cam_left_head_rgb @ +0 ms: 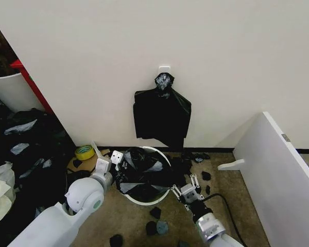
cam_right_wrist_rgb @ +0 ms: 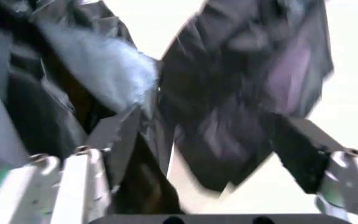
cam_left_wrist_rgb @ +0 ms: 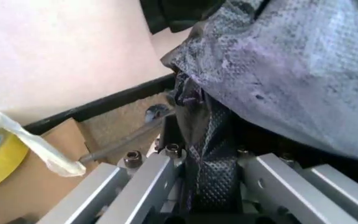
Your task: Place the garbage bag over the trash bin.
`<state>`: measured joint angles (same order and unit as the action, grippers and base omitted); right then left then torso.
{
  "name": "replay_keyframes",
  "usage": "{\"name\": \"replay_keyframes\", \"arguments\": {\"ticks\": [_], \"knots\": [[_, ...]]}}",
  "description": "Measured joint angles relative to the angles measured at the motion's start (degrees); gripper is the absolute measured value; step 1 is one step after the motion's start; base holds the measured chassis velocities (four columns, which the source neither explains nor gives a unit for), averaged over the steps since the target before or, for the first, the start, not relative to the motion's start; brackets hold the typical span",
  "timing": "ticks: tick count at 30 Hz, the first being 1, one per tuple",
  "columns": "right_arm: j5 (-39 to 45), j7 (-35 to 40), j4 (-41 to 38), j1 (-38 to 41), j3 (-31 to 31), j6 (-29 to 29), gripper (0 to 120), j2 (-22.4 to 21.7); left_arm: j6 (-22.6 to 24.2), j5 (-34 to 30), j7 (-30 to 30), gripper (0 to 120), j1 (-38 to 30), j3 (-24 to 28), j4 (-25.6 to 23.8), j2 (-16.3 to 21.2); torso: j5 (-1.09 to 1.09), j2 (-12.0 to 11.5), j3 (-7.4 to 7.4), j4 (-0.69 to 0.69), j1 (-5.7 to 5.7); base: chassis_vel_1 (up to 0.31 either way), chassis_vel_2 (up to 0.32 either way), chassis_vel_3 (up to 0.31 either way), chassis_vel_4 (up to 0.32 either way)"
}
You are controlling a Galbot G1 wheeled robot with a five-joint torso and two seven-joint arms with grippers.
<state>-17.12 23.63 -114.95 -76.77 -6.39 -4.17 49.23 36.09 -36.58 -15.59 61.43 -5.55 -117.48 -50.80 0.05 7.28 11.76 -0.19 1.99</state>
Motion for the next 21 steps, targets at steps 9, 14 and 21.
{"name": "replay_keyframes", "arguments": {"ticks": [9, 14, 21], "knots": [[-10.27, -9.95, 3.78, 3.02, 2.49, -2.82, 99, -1.55, -0.11, 0.18, 0.34, 5, -0.2, 0.9, -0.09, 0.61, -0.02, 0.0, 0.0, 0.01, 0.0, 0.0, 0.0, 0.0, 0.0], [-11.41, -12.91, 4.55, 4.93, 2.86, -3.15, 100, -2.75, -0.11, 0.18, 0.3, 5, 0.09, 1.17, -0.32, 0.37, -0.01, 0.0, 0.0, 0.0, 0.0, 0.0, 0.0, 0.0, 0.0], [-14.25, -14.84, 5.83, 7.41, 3.45, -6.98, 84, -1.1, 0.03, 0.72, 0.21, 5, 1.75, 1.85, -1.19, -0.49, -0.01, 0.0, 0.0, 0.01, 0.0, 0.0, 0.0, 0.0, 0.0]]}}
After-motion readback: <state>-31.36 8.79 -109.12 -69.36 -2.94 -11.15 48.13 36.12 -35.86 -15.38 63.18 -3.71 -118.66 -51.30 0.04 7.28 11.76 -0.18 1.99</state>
